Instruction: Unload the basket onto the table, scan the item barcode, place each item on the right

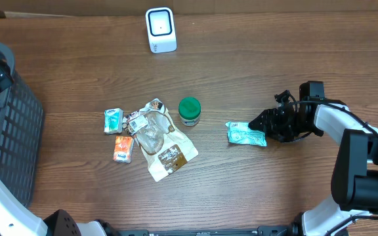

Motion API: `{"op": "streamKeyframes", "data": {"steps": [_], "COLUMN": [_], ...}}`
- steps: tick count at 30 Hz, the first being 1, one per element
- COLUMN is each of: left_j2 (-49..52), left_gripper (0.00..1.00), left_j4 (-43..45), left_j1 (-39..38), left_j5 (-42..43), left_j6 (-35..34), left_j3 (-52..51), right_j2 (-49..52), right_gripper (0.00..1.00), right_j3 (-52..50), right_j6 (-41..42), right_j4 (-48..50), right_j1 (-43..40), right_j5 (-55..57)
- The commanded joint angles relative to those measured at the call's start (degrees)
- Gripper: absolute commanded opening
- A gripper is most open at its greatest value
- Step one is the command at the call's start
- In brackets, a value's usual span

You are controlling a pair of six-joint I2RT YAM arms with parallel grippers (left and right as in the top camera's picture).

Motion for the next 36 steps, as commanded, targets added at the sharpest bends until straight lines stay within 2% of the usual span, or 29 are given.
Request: {"op": "streamKeyframes", "data": {"steps": [1, 33, 36], "left_j2": [-0.39, -0.39, -0.39], "left_gripper": [0.99, 1.0, 1.0], "left_j4": [0.09, 0.09, 0.09], "left_j1": [0.15, 0.15, 0.15], "left_j5": [-0.02, -0.02, -0.02], "left_j6": [-0.57, -0.57, -0.57], "left_j3": [0.74, 0.74, 0.74], "right_j2": [1.68, 1.9, 1.9], "right_gripper": [0.58, 0.57, 0.53], "right_j3": [-0.94, -0.96, -1.27], "right_j6": [-0.46, -0.44, -0.44], "right_j4": [0.13, 0.85, 0.98], "right_j1": [0.11, 0.11, 0.11], "right_j5": [0.72, 1.92, 2.91]}}
